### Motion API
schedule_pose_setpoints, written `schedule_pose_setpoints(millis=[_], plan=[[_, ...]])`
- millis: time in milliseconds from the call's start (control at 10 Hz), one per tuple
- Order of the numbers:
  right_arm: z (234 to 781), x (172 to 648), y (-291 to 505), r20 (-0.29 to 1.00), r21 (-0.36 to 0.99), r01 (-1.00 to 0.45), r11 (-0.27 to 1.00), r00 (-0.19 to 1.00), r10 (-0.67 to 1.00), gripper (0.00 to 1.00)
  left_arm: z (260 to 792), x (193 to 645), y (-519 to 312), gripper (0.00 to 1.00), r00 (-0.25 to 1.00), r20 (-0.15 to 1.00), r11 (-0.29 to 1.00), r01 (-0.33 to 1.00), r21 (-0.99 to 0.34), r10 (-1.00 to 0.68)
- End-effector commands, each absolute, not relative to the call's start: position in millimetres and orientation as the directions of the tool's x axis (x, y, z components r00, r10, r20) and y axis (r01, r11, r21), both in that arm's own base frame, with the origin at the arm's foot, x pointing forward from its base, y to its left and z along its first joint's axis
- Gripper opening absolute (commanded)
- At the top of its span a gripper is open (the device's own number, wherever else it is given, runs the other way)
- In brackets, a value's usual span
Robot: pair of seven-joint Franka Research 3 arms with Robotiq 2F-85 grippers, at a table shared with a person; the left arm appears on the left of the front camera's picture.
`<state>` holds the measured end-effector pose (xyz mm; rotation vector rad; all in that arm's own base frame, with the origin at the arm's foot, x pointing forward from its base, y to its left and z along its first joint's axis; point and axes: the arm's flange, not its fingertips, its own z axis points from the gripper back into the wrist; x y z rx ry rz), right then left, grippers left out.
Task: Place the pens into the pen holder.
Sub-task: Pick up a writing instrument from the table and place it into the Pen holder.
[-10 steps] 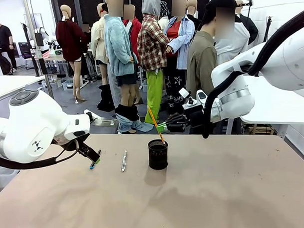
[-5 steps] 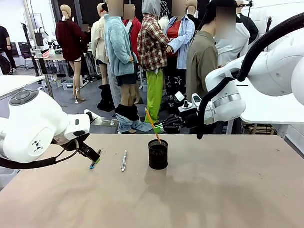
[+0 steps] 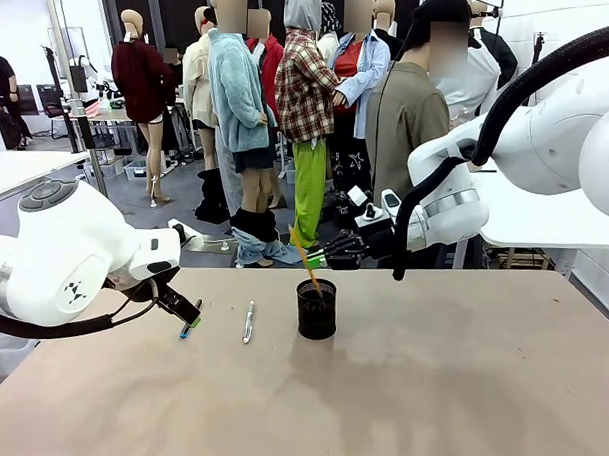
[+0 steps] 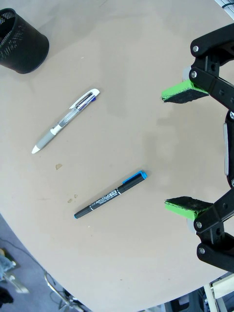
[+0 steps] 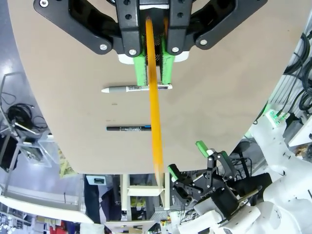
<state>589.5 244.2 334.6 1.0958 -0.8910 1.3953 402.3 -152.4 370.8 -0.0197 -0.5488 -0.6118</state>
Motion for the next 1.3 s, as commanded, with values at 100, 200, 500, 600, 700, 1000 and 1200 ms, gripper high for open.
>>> schedule_pose_setpoints(millis=[100,200,500,600,700,1000,1200], plan=[[339,575,240,0.939,0.072,-0.992,-0.102,0.033,0.342,0.69,371,403,-151,1.00,0.682,0.497,0.825,0.548,0.140,-0.537],[345,566,234,0.930,0.070,-0.993,-0.092,0.032,0.366,0.69,371,403,-151,1.00,0.682,0.497,0.825,0.548,0.140,-0.537],[378,515,185,0.859,0.010,-0.995,0.095,0.057,0.510,0.69,371,403,-151,1.00,0.682,0.497,0.825,0.548,0.140,-0.537],[389,492,160,0.826,-0.020,-0.981,0.192,0.092,0.556,0.69,371,403,-151,1.00,0.682,0.497,0.825,0.548,0.140,-0.537],[398,475,134,0.799,-0.042,-0.955,0.294,0.145,0.584,0.69,371,403,-151,1.00,0.682,0.497,0.825,0.548,0.140,-0.537],[424,434,48,0.742,0.020,-0.782,0.622,0.429,0.515,0.69,371,403,-151,1.00,0.682,0.497,0.825,0.548,0.140,-0.537],[437,411,7,0.654,0.028,-0.602,0.798,0.615,0.441,0.69,371,403,-151,1.00,0.682,0.497,0.825,0.548,0.140,-0.537]])
